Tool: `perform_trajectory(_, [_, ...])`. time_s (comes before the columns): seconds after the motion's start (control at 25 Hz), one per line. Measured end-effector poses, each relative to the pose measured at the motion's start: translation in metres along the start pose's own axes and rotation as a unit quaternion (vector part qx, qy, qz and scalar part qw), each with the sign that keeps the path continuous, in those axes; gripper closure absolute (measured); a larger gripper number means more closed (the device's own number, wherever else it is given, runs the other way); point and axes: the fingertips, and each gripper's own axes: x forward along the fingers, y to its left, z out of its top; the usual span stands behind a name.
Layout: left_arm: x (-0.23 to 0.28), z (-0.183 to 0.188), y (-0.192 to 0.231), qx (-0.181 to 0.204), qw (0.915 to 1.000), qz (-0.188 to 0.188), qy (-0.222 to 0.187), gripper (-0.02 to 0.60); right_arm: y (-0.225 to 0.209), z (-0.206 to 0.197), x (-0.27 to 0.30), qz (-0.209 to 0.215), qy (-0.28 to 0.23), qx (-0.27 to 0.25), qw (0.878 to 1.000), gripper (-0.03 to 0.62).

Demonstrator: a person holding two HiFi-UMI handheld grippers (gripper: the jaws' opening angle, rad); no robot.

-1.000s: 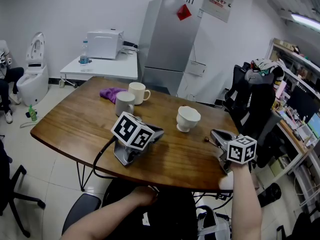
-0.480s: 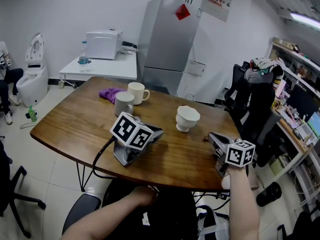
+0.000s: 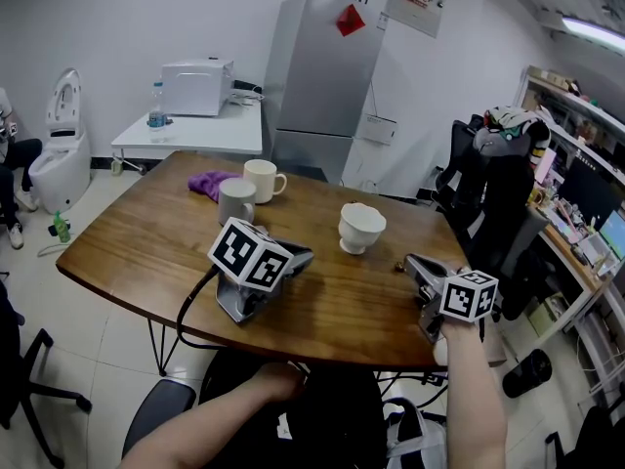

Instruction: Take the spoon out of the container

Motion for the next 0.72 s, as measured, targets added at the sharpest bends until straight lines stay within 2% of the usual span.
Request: perform_trajectory(0.72, [-0.0028,0.0003,0.0033,0.004,1.0000,0.001,0.000,0.569,0.0018,0.0002,0.0030,0.001,-0.002,0.008,1.000,0.592])
